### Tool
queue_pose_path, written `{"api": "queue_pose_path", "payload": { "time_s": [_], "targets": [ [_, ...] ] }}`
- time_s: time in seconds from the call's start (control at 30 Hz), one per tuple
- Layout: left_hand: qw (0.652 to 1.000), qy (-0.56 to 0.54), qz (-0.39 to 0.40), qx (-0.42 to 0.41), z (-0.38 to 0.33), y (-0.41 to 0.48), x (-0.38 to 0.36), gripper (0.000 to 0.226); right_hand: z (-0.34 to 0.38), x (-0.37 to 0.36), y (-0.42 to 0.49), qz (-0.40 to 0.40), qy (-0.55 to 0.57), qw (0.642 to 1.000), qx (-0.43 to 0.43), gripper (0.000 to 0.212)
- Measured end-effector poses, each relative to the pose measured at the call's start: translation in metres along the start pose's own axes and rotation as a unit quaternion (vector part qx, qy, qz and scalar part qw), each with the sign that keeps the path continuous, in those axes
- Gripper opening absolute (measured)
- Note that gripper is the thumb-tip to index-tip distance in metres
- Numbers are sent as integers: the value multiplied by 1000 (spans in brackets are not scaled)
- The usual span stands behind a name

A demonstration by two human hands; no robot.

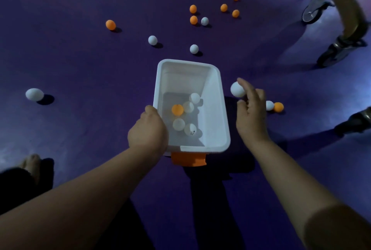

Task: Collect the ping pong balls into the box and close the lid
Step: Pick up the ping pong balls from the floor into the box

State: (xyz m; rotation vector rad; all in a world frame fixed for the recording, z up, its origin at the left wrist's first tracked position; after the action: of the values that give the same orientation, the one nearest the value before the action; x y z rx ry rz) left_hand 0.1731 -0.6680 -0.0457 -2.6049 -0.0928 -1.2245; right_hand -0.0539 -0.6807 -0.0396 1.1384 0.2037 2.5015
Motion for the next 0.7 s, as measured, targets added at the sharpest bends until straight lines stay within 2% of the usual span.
{"api": "queue_pose_path", "payload": {
  "time_s": [0.13, 0.27, 0.4, 0.53, 0.7],
  "targets": [
    [1000, -25, -9, -16, 0, 2, 2, 8, 30, -8, -6, 49, -83, 994, 44, 65],
    [998, -40, 14, -37, 8, 8, 5, 4, 24, -27, 2, 124, -224, 964, -68, 73],
    [997, -39, 9, -62, 18, 30, 14, 3, 27, -54, 21, 151, -161, 970, -101, 59],
    [996, -35, -17, -74, 24, 72, 39, 9, 47, -84, 50, 126, -117, 979, -110, 62],
    [997, -5, 1, -76, 33, 102, 77, 12, 87, -106, 65, 125, -74, 980, -135, 62]
  ]
}}
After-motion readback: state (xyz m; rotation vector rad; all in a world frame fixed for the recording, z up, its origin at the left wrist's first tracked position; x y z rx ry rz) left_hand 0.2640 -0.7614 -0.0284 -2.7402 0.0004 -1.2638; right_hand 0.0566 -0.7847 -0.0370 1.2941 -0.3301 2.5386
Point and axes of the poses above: each hand's wrist, its own y-axis towards the middle knuckle, its own x-axis out of the back of the hand, z = x × y, the point moved 1 cm from there along y, towards the middle knuckle, and after that the axes turned 7 degrees about -y, right-handed, at the moved point
